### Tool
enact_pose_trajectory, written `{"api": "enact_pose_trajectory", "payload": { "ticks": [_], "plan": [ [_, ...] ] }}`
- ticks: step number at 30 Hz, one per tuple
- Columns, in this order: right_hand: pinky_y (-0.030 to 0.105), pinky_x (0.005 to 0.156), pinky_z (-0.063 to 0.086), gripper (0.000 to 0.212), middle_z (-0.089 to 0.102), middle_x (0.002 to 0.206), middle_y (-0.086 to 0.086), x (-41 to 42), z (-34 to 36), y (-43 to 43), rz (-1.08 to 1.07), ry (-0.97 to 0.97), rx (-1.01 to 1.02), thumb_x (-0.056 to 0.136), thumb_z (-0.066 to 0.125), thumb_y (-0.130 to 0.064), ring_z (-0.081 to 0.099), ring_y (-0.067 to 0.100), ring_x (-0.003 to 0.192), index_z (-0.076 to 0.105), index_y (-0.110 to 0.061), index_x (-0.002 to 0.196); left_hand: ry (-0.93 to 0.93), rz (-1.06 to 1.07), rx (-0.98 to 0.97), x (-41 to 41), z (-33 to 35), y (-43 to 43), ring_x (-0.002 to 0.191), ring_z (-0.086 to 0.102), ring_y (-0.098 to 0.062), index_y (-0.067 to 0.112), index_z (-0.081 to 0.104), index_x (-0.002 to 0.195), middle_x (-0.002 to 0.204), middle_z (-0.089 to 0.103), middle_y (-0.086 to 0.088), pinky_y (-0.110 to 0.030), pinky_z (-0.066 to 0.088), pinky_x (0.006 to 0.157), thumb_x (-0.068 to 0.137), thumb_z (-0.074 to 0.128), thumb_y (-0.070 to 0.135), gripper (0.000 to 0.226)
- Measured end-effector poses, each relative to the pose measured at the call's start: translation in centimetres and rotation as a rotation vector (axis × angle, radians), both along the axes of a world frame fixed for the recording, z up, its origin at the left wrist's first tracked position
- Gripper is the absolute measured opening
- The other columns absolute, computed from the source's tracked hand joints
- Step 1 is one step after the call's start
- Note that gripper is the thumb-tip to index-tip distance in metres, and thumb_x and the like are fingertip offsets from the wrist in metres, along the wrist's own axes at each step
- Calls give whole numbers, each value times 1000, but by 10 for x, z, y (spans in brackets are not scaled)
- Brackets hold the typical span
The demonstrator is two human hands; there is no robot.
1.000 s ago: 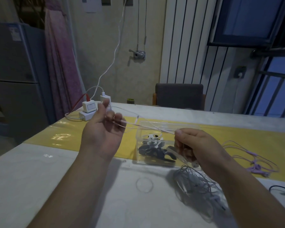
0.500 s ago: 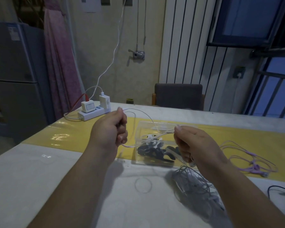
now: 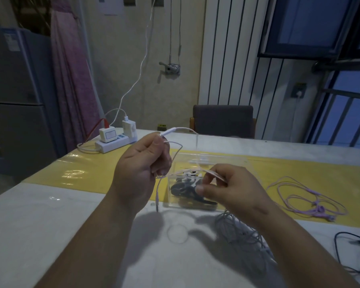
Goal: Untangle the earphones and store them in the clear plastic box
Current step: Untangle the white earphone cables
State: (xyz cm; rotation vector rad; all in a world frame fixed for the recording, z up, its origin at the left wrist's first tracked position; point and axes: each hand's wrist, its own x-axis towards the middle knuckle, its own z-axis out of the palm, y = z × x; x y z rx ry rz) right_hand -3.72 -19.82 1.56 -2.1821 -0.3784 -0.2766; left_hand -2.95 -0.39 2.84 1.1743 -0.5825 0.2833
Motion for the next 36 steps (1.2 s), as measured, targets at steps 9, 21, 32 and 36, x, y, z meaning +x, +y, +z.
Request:
{"api": "enact_pose_trajectory", "payload": {
  "ticks": [9, 21, 32, 36],
  "plan": [
    [13, 50, 35, 4, 56, 51, -16, -4, -1, 11, 69, 31, 126, 84, 71, -17, 47, -3, 47, 71, -16, 81, 71, -158, 96, -2, -4, -2, 48, 19, -13, 14, 65, 66, 49, 29, 4, -30, 13, 50, 87, 49, 30, 31],
    [28, 50, 14, 17, 48, 41, -10, -12, -4, 25, 229, 318, 609, 85, 59, 7, 24, 9, 40, 65, -9, 89, 71, -41, 27, 2, -6, -10, 46, 25, -12, 17, 61, 62, 60, 24, -11, -26, 19, 46, 91, 47, 25, 33],
    [37, 54, 8, 38, 17, 50, -2, -13, 3, 13, 296, 379, 529, 76, 50, -37, 10, 18, 51, 57, -8, 52, 101, 296, 106, 6, -7, -14, 44, 30, -9, 22, 66, 67, 47, 38, 4, -20, 25, 43, 101, 45, 21, 40],
    [24, 46, 17, 34, 25, 44, 1, -16, 6, 6, 449, 430, 225, 75, 51, -27, 20, 15, 44, 60, -7, 48, 154, 448, 166, 9, -9, -10, 50, 44, -9, 19, 69, 86, 59, 55, 5, -21, 35, 47, 103, 43, 17, 31]
  ]
}}
